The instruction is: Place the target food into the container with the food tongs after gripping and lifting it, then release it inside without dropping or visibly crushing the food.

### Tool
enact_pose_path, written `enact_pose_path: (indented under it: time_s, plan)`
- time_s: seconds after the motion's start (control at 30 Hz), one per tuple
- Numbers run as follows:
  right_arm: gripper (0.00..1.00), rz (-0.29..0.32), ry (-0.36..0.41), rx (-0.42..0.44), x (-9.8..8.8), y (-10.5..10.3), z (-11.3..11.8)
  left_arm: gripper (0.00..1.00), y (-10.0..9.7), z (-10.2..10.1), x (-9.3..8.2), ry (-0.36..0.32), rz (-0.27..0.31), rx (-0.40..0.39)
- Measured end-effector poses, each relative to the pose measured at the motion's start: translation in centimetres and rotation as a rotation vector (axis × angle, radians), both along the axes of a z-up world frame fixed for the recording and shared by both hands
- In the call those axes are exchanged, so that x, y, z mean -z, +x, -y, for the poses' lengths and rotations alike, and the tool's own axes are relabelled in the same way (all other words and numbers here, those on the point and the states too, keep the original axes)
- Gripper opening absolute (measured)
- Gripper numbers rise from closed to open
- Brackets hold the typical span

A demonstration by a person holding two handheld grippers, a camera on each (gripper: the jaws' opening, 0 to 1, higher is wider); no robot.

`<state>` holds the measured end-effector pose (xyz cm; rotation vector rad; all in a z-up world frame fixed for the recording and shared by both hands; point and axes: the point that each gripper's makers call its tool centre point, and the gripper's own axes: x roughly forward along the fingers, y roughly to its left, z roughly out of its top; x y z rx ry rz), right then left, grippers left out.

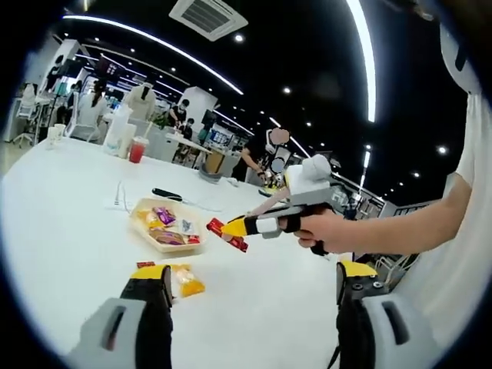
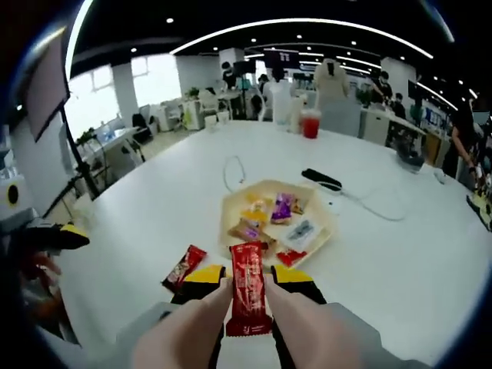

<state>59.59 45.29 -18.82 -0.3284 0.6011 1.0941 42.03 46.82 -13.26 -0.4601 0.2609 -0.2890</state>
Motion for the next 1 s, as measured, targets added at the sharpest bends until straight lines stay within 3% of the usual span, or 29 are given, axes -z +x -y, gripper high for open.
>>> enact_pose_path:
  time_s: [0.17,0.27,0.53,0.77,1.0]
  plan:
    - [0.22,0.007,0.014,-0.017,-1.2,0.2,-0.5,0.97,-0.6,0.8,-0.1,0.013,-0.001,0.018]
    - [0.22,0.016,0.04,-0.018,-2.5,0.5,-0.6,0.98,-0.9,1.2,-0.1,0.032,0.0,0.033]
    - [0.22,0.024,0.057,-0.01,-4.6,1.3,0.8,0.99,-0.2,1.9,-0.8,-0.042,0.034,0.012]
    - [0.22,0.028,0.068,-0.001,-5.3,1.6,1.1,0.99,-0.8,2.9,-0.1,-0.052,-0.005,0.048]
    - [0.22,0.025,0.102,0.0,-6.4,1.7,1.0,0.99,-1.6,2.0,0.4,-0.057,-0.033,0.025]
